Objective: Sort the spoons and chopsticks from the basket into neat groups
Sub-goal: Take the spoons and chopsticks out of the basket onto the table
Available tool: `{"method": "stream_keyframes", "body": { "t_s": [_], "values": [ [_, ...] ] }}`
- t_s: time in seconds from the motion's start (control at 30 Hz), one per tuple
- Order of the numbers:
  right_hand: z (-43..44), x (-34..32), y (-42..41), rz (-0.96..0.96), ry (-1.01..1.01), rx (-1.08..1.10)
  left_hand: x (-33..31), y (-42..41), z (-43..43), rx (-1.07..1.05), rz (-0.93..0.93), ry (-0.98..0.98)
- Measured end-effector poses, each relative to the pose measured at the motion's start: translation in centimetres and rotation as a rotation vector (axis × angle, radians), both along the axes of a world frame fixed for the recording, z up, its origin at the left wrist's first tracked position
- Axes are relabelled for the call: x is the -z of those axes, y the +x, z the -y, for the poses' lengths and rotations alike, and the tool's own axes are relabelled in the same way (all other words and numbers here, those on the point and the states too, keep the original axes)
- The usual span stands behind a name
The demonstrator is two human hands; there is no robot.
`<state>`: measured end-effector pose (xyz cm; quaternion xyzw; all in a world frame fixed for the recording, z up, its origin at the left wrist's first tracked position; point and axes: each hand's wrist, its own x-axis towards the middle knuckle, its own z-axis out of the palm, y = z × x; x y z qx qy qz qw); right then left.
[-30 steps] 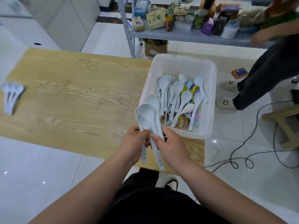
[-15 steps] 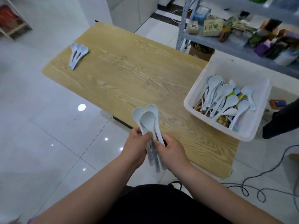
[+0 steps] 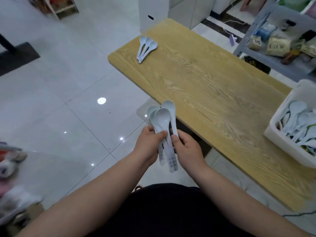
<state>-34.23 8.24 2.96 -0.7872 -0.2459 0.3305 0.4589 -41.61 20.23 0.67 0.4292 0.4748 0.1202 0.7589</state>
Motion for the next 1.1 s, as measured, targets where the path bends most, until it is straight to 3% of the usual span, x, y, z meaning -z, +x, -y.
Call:
{"method": "stream_keyframes", "body": {
  "t_s": [0.23,0.57,0.83,1.1],
  "values": [
    [-5.2,0.4,0.7,-0.073,-0.025,-0.053,0.4,-0.1,-5.3,0.045,-0.024,0.010],
    [-16.0,1.9,10.3,-0.341,0.006,0.071,0.7,7.5,-16.6,0.006,-0.052,-0.007],
    [-23.5,3.3,18.6,-0.363,-0.028,0.148,1.5,11.9,-26.0,-0.085,-0.111,0.000],
    [-32.0,7.5,23.9,-0.438,-0.118,0.314,5.7,16.3,-38.4,0.000,-0.212,-0.032]
  ]
}}
